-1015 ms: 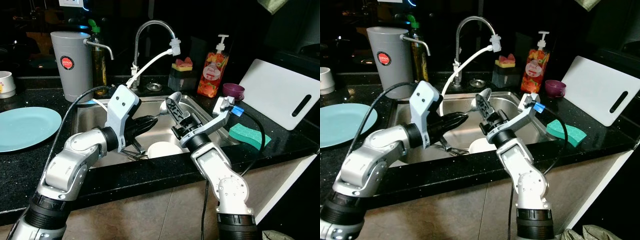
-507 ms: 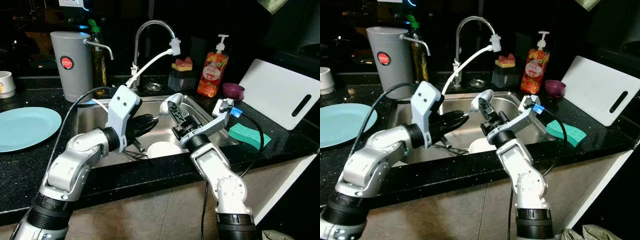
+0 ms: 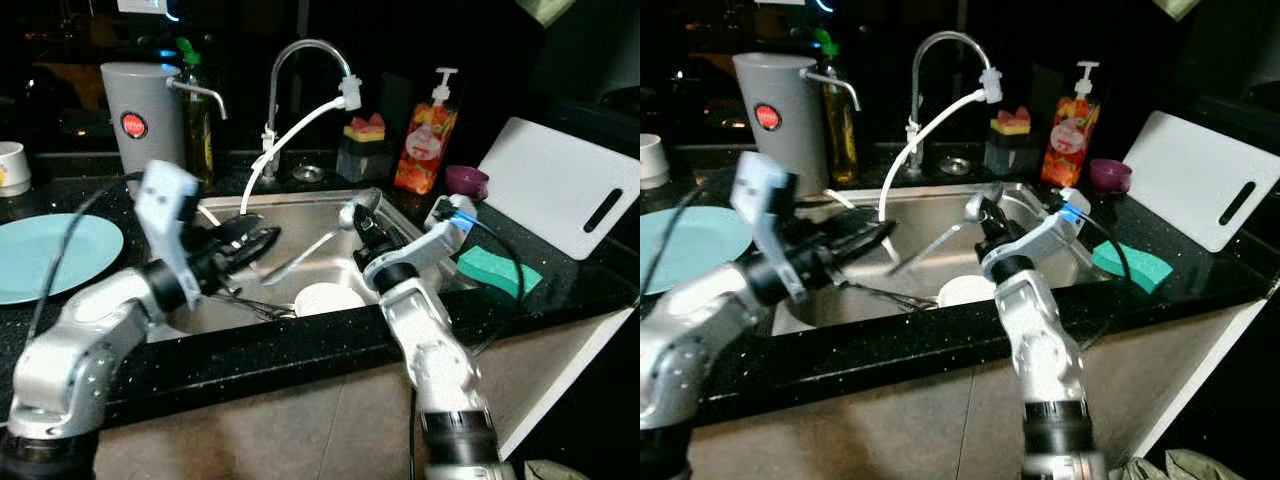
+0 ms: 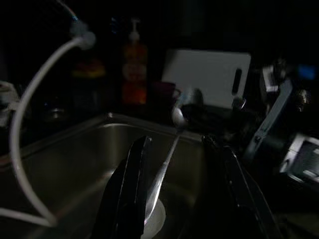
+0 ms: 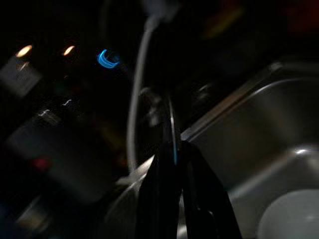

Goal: Kitchen organization

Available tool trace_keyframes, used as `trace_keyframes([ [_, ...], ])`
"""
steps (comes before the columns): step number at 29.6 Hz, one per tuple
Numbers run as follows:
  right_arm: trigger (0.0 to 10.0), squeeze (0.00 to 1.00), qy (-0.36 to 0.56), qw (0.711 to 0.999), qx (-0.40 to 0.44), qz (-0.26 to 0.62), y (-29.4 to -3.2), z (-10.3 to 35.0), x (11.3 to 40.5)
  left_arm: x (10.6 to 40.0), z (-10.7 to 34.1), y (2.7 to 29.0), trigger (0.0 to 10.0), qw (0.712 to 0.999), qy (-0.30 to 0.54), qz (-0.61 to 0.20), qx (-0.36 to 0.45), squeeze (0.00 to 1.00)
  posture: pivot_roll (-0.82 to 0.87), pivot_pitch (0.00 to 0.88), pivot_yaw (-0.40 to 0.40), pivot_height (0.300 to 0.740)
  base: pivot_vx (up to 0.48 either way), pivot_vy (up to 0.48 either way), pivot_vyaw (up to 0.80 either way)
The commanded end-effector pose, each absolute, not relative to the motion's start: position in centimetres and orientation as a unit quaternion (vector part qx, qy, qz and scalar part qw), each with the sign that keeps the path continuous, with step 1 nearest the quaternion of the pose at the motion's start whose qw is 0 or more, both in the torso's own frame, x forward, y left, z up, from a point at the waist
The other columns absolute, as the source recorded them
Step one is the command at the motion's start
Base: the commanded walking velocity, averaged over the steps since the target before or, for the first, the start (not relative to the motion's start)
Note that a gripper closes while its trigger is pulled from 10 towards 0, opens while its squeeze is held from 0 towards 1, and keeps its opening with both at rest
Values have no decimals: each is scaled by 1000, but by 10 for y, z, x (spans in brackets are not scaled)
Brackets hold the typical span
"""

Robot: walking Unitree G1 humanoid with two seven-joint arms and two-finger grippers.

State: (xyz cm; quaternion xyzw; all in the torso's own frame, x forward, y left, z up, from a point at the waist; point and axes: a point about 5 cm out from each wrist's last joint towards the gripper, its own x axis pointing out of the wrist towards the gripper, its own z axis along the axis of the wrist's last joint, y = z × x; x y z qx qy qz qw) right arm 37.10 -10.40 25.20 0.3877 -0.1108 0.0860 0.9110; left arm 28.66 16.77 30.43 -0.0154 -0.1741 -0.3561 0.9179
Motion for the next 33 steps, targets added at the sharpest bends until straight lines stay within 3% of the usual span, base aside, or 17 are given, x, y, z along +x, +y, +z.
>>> trace_keyframes([
  [1,10000,0,-92,925,368,32,-116,238,388,286,305,175,10000,923,-175,-340,-40,0,197,59,-104,740,0,0,0],
  [8,10000,0,-61,946,315,45,-102,227,395,294,303,182,10000,940,-163,-295,-45,0,209,58,-113,740,0,0,0],
  [9,10000,592,-42,962,262,60,-89,218,395,300,300,187,10000,953,-149,-260,-51,0,213,57,-116,740,0,0,0],
  [10,10000,1000,-32,969,233,82,-78,210,392,308,297,194,10000,967,-132,-211,-60,0,224,60,-122,740,0,0,0],
  [11,10000,1000,-32,969,233,82,-78,210,392,308,297,194,10000,967,-132,-211,-60,0,224,60,-122,740,0,0,0],
  [14,10000,1000,-65,957,250,134,-63,220,384,326,282,221,10000,991,-84,-61,-81,0,224,60,-122,740,0,0,0],
  [16,10000,1000,-77,952,260,141,-63,225,383,328,278,227,10000,993,-74,-29,-83,0,224,60,-122,740,0,0,0],
  [17,10000,149,-96,947,269,149,-65,234,381,329,273,234,10000,995,-60,13,-84,0,222,69,-124,740,0,0,0],
  [18,10000,149,-96,947,269,149,-65,234,381,329,273,234,10000,995,-60,13,-84,0,222,69,-124,740,0,0,0],
  [19,10000,0,-117,940,279,158,-68,243,379,330,270,244,10000,993,-45,65,-84,0,216,76,-117,740,0,0,0],
  [21,10000,0,-132,936,284,163,-70,248,379,329,268,250,10000,991,-36,97,-85,0,215,77,-114,740,0,0,0],
  [26,10000,0,-184,922,292,174,-83,269,372,316,273,280,10000,961,-50,266,-57,0,205,83,-98,740,0,0,0],
  [29,10000,0,-213,915,291,183,-89,279,364,300,262,283,10000,922,-44,341,-179,0,203,88,-90,740,0,0,0],
  [33,10000,0,-218,913,290,185,-90,281,363,297,259,281,10000,916,-40,344,-204,0,203,88,-90,740,0,0,0],
])
